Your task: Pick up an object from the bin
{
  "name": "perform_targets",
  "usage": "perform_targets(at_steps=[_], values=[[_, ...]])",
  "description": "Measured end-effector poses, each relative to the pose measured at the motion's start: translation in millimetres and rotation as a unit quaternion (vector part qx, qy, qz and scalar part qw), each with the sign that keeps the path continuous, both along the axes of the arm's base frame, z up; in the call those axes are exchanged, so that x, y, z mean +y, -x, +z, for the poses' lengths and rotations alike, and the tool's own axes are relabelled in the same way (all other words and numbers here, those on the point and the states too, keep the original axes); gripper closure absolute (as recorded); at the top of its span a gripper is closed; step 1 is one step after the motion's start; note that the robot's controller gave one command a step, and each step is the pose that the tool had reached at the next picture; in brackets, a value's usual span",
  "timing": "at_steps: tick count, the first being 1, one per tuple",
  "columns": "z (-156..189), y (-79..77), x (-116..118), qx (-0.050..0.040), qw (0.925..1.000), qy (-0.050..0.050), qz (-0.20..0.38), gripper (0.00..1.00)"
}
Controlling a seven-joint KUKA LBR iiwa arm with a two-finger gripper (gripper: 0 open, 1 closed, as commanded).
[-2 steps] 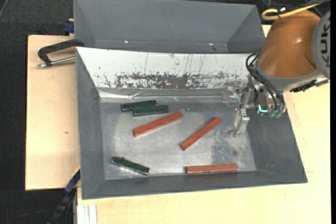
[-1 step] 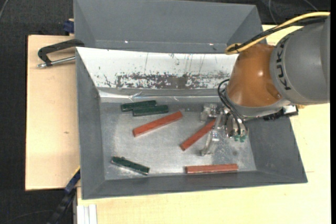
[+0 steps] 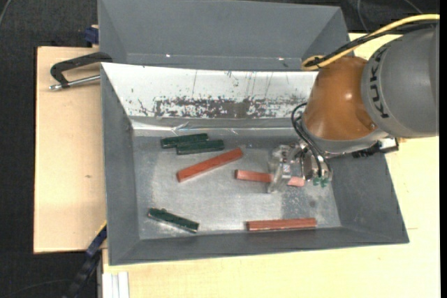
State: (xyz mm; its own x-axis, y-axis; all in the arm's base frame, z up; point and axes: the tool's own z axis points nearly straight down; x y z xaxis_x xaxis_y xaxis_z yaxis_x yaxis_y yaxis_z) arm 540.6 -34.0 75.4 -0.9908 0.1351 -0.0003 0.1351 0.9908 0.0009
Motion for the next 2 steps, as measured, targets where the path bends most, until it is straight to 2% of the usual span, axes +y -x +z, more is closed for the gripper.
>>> perform_targets(at_steps=[1,2], values=[[106.4,9.3,-0.7,-0.0062,1.0000,0.000,-0.002,1.00],[159.3,4.6,-11.5,-0.0053,1.0000,0.001,-0.006,1.00]])
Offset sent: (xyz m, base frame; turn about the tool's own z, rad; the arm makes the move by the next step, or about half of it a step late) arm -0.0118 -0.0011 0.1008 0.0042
